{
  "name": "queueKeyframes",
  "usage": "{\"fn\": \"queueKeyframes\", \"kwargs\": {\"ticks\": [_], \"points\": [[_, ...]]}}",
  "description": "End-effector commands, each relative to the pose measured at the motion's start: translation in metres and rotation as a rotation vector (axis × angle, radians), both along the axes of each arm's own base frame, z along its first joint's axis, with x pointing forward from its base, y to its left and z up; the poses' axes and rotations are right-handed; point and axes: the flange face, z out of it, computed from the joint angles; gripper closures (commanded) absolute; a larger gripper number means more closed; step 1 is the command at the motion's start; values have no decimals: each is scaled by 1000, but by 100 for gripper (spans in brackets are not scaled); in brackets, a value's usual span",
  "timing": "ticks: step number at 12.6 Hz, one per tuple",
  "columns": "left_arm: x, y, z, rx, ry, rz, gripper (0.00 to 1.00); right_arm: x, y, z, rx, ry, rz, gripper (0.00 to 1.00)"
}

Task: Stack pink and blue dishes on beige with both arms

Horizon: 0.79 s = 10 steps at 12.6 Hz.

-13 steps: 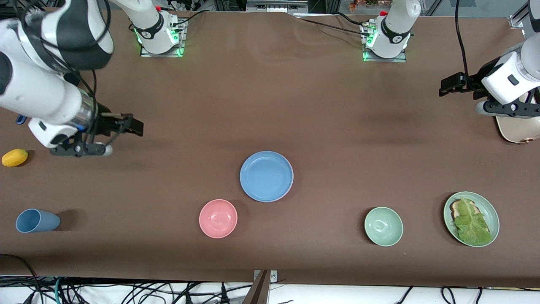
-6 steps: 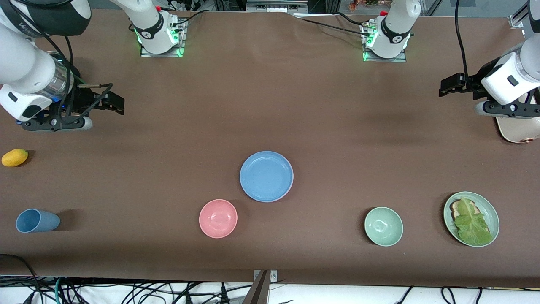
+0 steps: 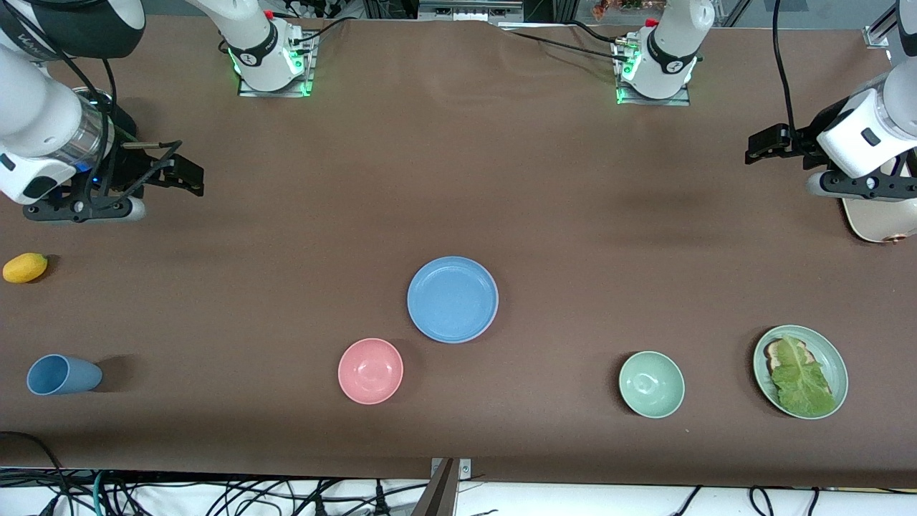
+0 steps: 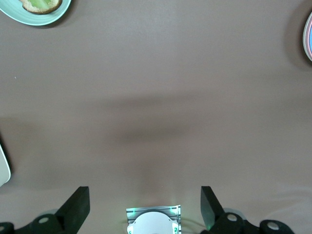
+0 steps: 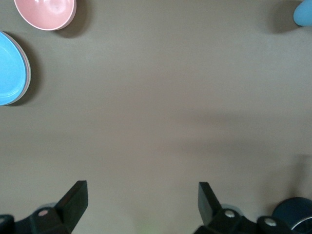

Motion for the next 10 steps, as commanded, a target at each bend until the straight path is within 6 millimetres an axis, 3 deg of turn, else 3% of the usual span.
{"fn": "queueKeyframes", "kwargs": {"ticks": [1,7,10], "points": [[-2,0,0,-7,-1,-7,0,-2,-5,9,-14,4,17,0],[-2,2,0,-9,1,-4,0,-3,-15,14,-4,2,33,0],[-2,2,0,-9,1,-4,0,-15,-16,44,4,37,32,0]]}}
